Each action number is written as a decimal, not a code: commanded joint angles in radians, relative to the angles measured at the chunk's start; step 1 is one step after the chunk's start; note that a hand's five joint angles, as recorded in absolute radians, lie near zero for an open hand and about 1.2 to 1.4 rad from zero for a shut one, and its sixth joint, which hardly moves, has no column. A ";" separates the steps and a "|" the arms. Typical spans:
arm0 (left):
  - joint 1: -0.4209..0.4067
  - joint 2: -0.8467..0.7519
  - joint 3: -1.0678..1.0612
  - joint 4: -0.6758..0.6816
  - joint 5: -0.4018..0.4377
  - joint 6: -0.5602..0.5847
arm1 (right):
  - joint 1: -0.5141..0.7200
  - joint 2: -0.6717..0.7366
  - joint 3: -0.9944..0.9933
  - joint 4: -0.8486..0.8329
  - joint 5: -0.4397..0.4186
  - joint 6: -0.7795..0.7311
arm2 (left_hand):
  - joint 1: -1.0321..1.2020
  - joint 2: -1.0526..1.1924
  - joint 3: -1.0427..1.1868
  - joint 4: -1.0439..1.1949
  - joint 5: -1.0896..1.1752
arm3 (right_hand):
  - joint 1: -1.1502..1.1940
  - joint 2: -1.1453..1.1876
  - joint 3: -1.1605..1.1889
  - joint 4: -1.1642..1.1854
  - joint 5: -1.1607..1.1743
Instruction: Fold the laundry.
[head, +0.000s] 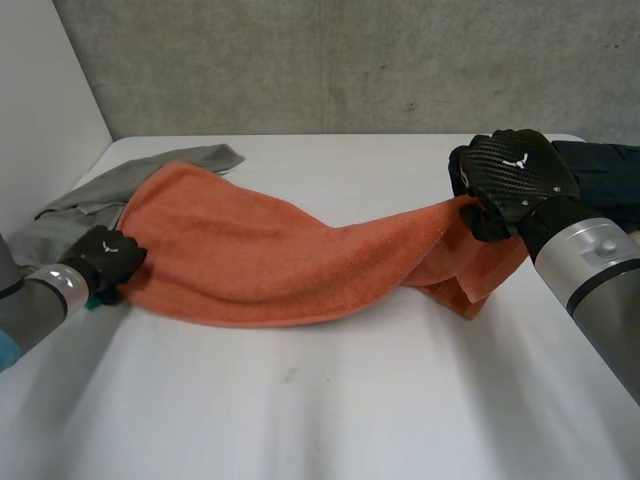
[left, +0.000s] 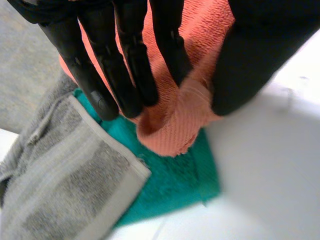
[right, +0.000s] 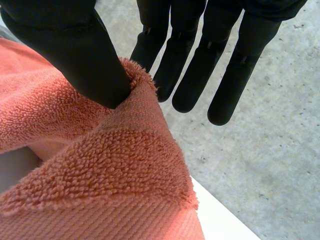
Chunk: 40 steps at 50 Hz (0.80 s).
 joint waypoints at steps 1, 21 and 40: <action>-0.033 -0.015 0.057 0.019 -0.013 0.007 | -0.025 0.000 -0.005 0.002 -0.003 0.001 | 0.457 0.484 0.486 0.494 0.503 | 0.273 0.219 0.209 0.202 0.232; -0.107 0.570 0.134 -0.290 -0.013 -0.410 | -0.195 0.020 -0.336 0.420 -0.113 -0.194 | 0.457 0.484 0.486 0.494 0.503 | 0.273 0.219 0.209 0.202 0.232; -0.162 0.037 0.732 -0.097 -0.068 -0.421 | -0.129 0.593 -1.032 0.406 0.188 -0.278 | 0.457 0.484 0.486 0.494 0.503 | 0.273 0.219 0.209 0.202 0.232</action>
